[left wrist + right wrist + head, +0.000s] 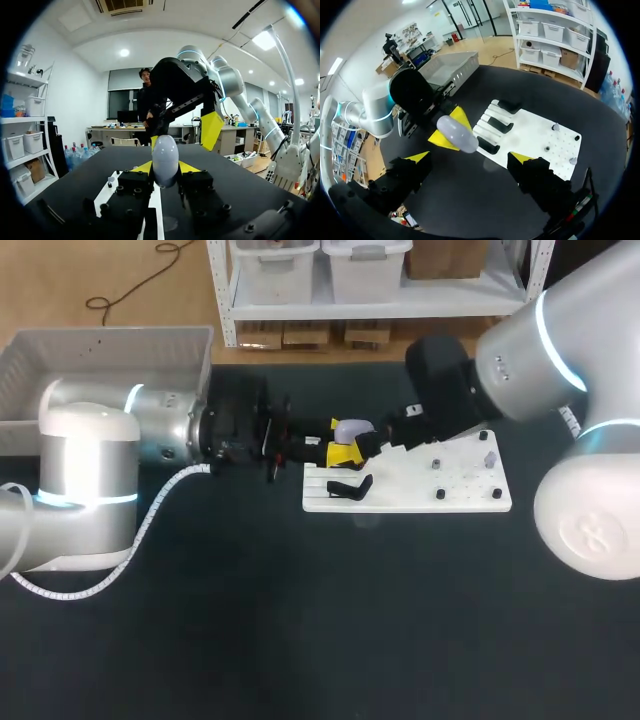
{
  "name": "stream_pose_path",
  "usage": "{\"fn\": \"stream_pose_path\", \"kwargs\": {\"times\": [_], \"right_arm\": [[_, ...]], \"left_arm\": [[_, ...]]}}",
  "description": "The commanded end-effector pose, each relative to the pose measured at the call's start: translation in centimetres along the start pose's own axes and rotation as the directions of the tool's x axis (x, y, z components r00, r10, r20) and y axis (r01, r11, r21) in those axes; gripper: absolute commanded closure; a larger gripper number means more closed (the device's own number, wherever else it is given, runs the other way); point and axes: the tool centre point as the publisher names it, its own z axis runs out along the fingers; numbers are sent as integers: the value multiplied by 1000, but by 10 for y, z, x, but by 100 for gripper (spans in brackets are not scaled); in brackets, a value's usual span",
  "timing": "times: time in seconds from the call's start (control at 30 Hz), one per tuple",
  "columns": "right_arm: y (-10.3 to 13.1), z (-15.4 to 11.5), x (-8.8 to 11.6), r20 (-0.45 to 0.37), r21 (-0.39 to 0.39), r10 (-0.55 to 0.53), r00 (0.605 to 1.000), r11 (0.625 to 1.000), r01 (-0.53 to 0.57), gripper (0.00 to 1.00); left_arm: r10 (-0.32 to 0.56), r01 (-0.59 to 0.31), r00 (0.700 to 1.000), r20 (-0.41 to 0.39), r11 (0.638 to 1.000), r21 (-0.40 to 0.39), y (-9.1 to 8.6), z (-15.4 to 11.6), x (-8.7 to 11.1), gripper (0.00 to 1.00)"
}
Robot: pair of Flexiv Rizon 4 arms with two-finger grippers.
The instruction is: Pick up each earbud case from the left stands, insert the matching earbuds, close the lid, and place the case in the box.
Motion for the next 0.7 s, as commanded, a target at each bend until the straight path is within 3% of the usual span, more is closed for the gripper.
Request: {"fn": "stream_pose_path", "kwargs": {"times": [0.03, 0.7], "right_arm": [[-3, 1, -3, 2, 2, 3, 1000, 1000, -3, 0], [-15, 4, -10, 14, 22, 26, 1000, 999, -26, 0]], "left_arm": [[1, -1, 1000, 2, 1000, 0, 1, 0, 1, 100], [1, -1, 1000, 2, 1000, 0, 1, 0, 1, 100]]}}
